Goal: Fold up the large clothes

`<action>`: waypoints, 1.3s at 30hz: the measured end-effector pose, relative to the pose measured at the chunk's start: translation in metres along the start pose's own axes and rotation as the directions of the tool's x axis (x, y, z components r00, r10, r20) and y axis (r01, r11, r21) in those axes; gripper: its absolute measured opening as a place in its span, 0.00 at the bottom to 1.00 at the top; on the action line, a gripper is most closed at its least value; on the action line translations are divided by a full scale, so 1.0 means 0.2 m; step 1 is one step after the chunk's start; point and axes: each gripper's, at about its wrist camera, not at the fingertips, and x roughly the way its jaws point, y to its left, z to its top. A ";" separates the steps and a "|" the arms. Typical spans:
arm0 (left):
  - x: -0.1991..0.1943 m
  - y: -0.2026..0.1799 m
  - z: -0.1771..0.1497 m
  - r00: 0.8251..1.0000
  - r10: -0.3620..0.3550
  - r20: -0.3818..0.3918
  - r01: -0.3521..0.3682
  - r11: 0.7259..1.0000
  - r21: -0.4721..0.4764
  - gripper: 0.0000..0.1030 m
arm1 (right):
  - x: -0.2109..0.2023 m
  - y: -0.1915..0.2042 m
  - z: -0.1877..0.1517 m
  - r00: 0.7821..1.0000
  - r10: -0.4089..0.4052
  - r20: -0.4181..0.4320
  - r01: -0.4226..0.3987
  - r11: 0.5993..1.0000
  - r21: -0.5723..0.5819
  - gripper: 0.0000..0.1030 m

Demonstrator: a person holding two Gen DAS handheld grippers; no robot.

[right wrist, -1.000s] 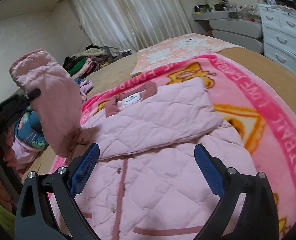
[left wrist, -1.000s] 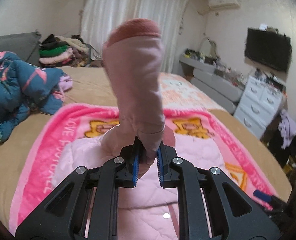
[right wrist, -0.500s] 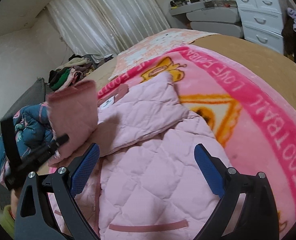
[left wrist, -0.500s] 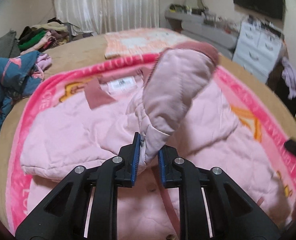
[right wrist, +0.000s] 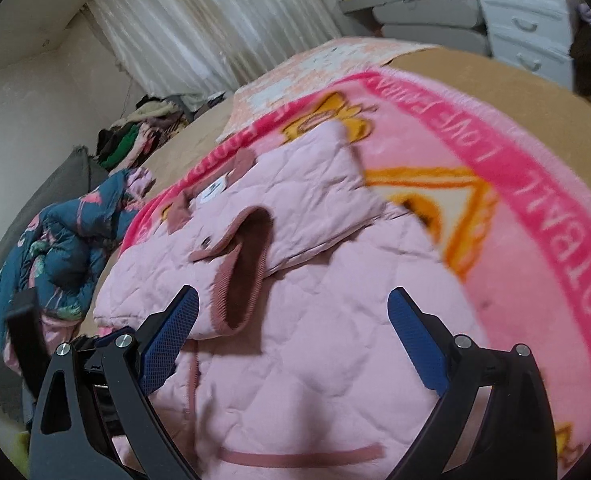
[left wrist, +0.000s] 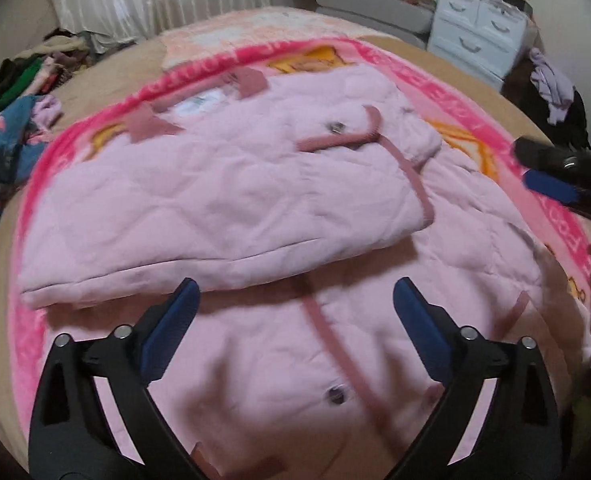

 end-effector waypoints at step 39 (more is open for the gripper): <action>0.06 0.88 0.20 0.992 0.127 0.020 -0.109 0.913 -0.394 0.91 | 0.44 0.23 0.29 0.997 -0.068 0.047 0.082 0.891 -0.446 0.18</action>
